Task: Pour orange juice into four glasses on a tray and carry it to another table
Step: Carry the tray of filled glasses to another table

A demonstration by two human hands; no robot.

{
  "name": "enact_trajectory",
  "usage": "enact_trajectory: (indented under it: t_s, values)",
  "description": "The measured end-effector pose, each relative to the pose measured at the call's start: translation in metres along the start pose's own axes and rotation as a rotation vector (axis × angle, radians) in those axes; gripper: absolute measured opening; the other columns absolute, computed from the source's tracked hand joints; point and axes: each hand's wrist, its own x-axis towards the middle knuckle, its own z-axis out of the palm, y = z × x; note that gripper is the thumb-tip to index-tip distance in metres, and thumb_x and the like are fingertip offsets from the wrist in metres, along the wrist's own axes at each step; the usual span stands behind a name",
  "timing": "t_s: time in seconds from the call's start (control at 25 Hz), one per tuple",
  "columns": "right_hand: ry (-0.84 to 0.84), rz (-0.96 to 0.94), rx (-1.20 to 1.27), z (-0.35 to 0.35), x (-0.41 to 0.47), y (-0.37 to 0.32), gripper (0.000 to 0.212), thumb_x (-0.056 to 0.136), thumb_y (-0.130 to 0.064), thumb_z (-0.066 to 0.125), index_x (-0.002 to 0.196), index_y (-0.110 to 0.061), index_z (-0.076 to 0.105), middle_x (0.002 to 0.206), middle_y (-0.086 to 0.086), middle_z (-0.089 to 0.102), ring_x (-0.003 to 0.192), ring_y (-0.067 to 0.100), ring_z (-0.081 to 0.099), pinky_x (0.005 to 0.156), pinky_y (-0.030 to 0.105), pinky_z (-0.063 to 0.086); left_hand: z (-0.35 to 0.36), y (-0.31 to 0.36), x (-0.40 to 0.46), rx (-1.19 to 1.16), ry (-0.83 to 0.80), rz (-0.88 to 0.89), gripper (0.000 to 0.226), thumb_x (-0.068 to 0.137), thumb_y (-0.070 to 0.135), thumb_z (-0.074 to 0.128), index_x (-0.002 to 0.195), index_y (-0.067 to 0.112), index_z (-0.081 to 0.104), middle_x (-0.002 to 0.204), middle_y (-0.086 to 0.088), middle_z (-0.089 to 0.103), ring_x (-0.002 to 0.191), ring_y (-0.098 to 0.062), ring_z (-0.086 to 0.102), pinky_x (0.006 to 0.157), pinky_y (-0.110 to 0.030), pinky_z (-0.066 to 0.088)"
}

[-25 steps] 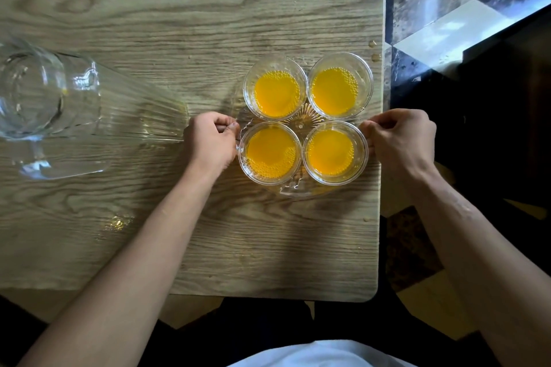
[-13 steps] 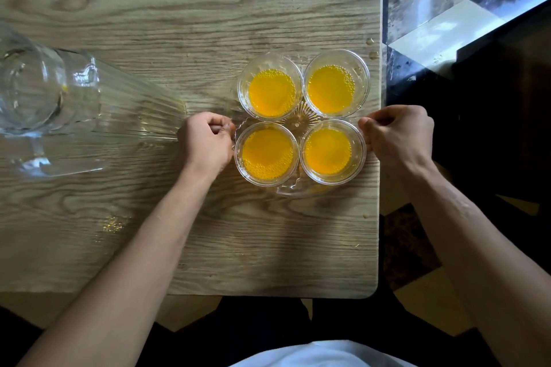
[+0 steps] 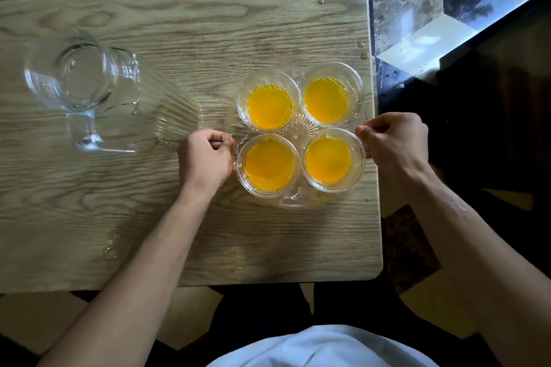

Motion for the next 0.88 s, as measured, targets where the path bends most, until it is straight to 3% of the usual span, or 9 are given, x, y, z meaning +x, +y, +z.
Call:
enact_trajectory:
  t_s: [0.24, 0.4, 0.56, 0.88]
  values:
    - [0.007, -0.001, 0.035, -0.002, -0.036, 0.012, 0.009, 0.085, -0.021, 0.081, 0.077, -0.019, 0.076, 0.059, -0.006, 0.071, 0.047, 0.0, 0.068, 0.041, 0.012, 0.05, -0.015, -0.007, -0.022, 0.0, -0.012, 0.014, 0.02, 0.094, 0.005, 0.072, 0.082, 0.02, 0.074, 0.069, 0.01, 0.068, 0.046, 0.008, 0.061, 0.043, -0.005, 0.041]
    - [0.017, 0.004, 0.036, -0.003, -0.061, 0.019, 0.014, 0.086, -0.023, 0.08, 0.074, -0.026, 0.072, 0.063, -0.006, 0.072, 0.051, 0.001, 0.07, 0.044, 0.018, 0.056, -0.023, -0.013, -0.032, 0.048, -0.035, 0.056, 0.016, 0.094, 0.01, 0.074, 0.083, 0.021, 0.075, 0.072, 0.004, 0.071, 0.055, -0.001, 0.061, 0.052, -0.016, 0.046]
    - [0.029, -0.002, 0.047, -0.007, -0.081, 0.023, 0.016, 0.086, -0.023, 0.08, 0.074, -0.027, 0.071, 0.064, -0.007, 0.071, 0.052, -0.001, 0.069, 0.042, 0.011, 0.05, -0.03, -0.019, -0.046, -0.004, -0.069, 0.066, 0.033, 0.094, 0.005, 0.073, 0.071, 0.027, 0.067, 0.066, 0.01, 0.067, 0.041, 0.006, 0.061, 0.042, -0.009, 0.047]
    - [0.012, -0.034, 0.063, -0.014, -0.114, 0.028, 0.009, 0.086, -0.021, 0.08, 0.079, -0.017, 0.075, 0.064, -0.004, 0.071, 0.052, -0.003, 0.068, 0.04, 0.009, 0.046, -0.046, -0.033, -0.086, -0.072, -0.033, 0.044, 0.023, 0.094, 0.002, 0.072, 0.077, 0.019, 0.072, 0.067, 0.008, 0.068, 0.044, 0.009, 0.062, 0.039, -0.007, 0.043]
